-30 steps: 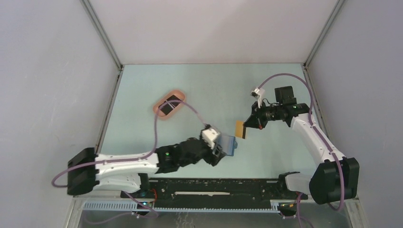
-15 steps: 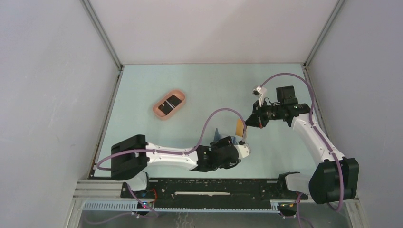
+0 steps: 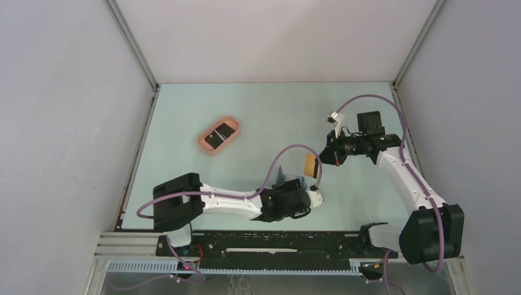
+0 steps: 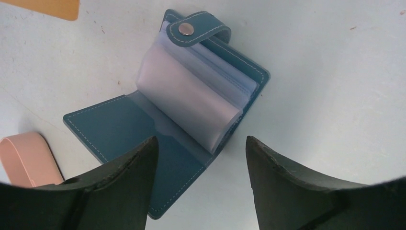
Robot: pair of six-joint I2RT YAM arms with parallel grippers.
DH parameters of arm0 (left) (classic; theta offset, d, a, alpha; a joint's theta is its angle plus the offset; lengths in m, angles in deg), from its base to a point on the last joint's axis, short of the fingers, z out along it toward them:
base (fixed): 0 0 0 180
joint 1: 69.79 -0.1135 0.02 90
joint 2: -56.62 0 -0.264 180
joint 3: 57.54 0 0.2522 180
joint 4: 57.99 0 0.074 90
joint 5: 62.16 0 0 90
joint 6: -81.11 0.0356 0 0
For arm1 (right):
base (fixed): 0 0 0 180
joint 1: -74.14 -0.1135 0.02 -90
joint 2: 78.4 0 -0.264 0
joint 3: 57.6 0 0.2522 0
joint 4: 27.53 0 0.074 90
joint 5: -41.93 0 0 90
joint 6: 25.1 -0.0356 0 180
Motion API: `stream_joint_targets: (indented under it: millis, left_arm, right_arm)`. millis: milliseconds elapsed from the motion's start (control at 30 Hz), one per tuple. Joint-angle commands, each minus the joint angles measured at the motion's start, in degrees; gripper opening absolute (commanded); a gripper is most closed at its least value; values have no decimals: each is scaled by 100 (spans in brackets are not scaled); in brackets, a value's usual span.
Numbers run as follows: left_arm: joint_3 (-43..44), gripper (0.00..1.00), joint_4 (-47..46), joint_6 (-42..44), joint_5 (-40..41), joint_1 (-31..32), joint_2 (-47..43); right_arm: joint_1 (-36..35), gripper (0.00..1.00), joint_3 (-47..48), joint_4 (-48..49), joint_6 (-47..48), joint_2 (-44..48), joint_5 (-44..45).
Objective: Put the credit cards into the card holder
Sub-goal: Insert the credit card into the card holder.
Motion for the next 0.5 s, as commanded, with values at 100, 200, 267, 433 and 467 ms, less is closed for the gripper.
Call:
stream_joint_targets:
  millis: [100, 200, 267, 433, 467]
  left_arm:
    - [247, 69, -300, 51, 319, -150, -3]
    - [139, 61, -449, -16, 420, -173, -157]
    - [56, 56, -554, -81, 461, -197, -281]
    - [-189, 48, -811, -354, 508, -308, -531]
    - [-227, 46, -839, -437, 508, -336, -546]
  right_arm:
    - [34, 0, 7, 98, -63, 181, -131]
    - [35, 0, 11, 102, -63, 181, -140]
    - [35, 0, 9, 94, -63, 181, -138]
    - [34, 0, 9, 88, -64, 181, -136]
    - [35, 0, 8, 92, -63, 181, -142]
